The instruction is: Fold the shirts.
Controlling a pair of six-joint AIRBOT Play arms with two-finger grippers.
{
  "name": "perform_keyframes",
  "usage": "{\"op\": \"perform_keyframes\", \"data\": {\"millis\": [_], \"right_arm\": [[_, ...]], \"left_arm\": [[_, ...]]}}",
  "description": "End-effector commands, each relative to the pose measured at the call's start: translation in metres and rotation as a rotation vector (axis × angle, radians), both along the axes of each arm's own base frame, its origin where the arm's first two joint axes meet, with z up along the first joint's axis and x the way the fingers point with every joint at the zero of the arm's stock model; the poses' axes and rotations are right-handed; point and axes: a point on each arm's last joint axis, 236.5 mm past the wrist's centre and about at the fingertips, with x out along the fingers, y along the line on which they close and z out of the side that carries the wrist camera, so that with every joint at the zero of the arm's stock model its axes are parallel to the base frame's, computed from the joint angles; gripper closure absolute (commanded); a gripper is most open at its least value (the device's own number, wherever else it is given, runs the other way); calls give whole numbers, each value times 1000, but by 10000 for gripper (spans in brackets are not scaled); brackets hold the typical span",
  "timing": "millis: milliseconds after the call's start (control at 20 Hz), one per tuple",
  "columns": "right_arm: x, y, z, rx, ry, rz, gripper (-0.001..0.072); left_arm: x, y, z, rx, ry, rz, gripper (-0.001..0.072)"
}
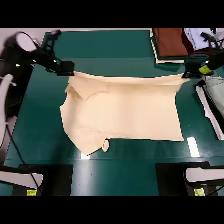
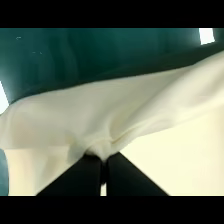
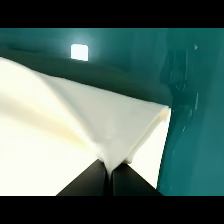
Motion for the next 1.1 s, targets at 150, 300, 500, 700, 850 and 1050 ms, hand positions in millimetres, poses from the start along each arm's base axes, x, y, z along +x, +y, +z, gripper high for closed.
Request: {"op": "perform_keyframes", "data": {"millis": [150, 300, 500, 700, 850, 1050], "right_arm": [[16, -10, -21, -43, 50, 59, 696], [-6, -14, -41, -67, 94, 45, 696], [-23, -4, -75, -45, 152, 43, 694], [-25, -1, -78, -44, 153, 45, 243], [-39, -6, -57, -47, 130, 30, 264], [-81, 14, -35, 72, 95, 17, 264]], "left_arm": [[-2, 11, -38, 91, 74, -72, 679], [-23, 26, -64, 161, 169, -85, 679], [-37, 25, -100, 151, 227, -71, 679], [-56, 44, -115, 208, 321, -3, 118], [-68, 66, -85, 244, 309, 57, 120], [-140, 67, -84, 198, 346, 95, 120]]}}
